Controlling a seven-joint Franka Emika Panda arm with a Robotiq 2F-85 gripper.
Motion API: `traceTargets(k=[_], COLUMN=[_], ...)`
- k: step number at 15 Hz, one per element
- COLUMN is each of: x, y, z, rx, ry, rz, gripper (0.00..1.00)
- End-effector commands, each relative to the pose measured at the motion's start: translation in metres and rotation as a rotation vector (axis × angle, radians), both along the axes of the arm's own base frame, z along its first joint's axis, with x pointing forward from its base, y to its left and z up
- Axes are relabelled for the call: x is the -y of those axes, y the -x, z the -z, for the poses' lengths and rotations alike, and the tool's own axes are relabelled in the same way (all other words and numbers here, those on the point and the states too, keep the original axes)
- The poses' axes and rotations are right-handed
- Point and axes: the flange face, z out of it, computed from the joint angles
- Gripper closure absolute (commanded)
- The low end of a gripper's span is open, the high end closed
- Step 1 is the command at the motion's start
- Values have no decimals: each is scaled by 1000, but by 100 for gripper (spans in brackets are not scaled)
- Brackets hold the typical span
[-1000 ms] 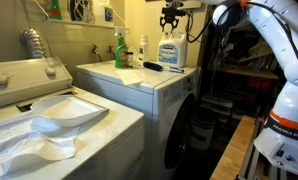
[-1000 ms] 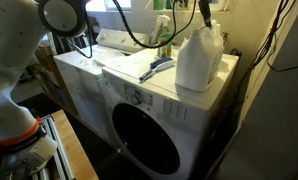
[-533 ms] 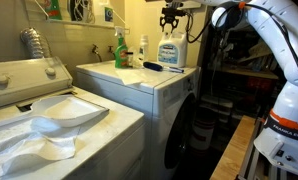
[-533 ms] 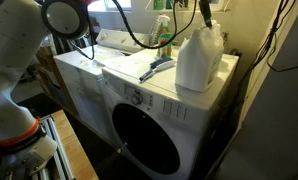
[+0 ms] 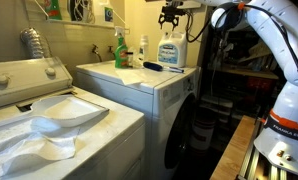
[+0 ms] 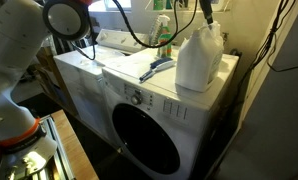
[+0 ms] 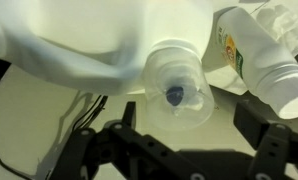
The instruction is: Put the clear cap on the large container
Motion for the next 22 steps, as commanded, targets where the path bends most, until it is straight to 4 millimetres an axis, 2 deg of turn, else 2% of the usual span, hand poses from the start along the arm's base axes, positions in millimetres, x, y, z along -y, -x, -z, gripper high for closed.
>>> traceTargets(k=[1, 2, 3, 4, 7, 12, 16, 18, 22], x=[0, 0, 1, 2, 6, 14, 16, 19, 20], y=[9, 11, 11, 13, 10, 4, -1, -4, -13], z=[-22, -27, -30, -33, -35, -19, -5, 2, 14], rx=[12, 20, 30, 32, 47, 32, 8, 5, 23], ry=[44, 35, 49, 52, 88, 80, 76, 91, 102], rz=[-36, -61, -70, -86, -127, -181, -200, -208, -244], gripper=[0, 0, 25, 26, 51, 89, 96, 90, 91])
